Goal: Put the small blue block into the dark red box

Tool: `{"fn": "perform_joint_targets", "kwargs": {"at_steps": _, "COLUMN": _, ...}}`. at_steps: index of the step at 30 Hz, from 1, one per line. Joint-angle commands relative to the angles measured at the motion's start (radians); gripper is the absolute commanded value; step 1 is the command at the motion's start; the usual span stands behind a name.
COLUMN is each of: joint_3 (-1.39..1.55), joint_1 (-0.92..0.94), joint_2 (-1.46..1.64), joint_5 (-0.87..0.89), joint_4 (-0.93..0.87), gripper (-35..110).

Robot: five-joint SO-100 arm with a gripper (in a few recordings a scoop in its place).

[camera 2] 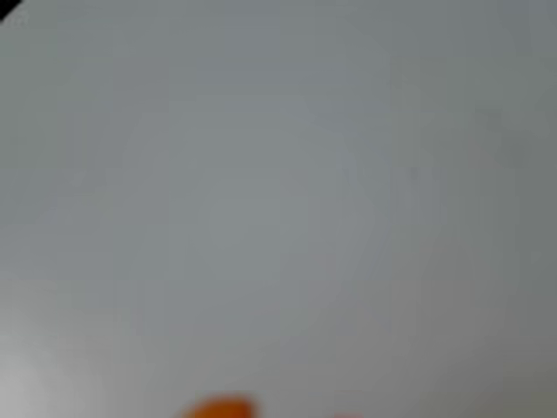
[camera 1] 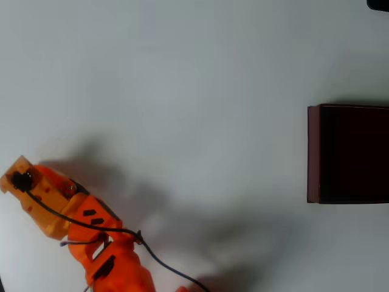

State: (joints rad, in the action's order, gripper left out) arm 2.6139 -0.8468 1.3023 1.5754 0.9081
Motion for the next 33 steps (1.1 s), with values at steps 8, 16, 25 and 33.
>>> {"fn": "perform_joint_targets", "kwargs": {"at_steps": 8, "joint_3": 0.025, "joint_1": 0.008, "joint_2": 0.121, "joint_5": -0.041, "joint_4": -0.034, "gripper": 0}}
{"fn": "perform_joint_targets", "kwargs": {"at_steps": 16, "joint_3": 0.172, "joint_1": 0.017, "joint_2": 0.491, "joint_5": -0.037, "joint_4": -0.348, "gripper": 23}}
{"fn": "perform_joint_targets", "kwargs": {"at_steps": 25, "joint_3": 0.178, "joint_1": -0.031, "joint_2": 0.541, "joint_5": 0.044, "joint_4": -0.430, "gripper": 23}}
{"fn": "perform_joint_targets", "kwargs": {"at_steps": 33, "joint_3": 0.120, "joint_1": -0.067, "joint_2": 0.385, "joint_5": 0.097, "joint_4": -0.319, "gripper": 23}}
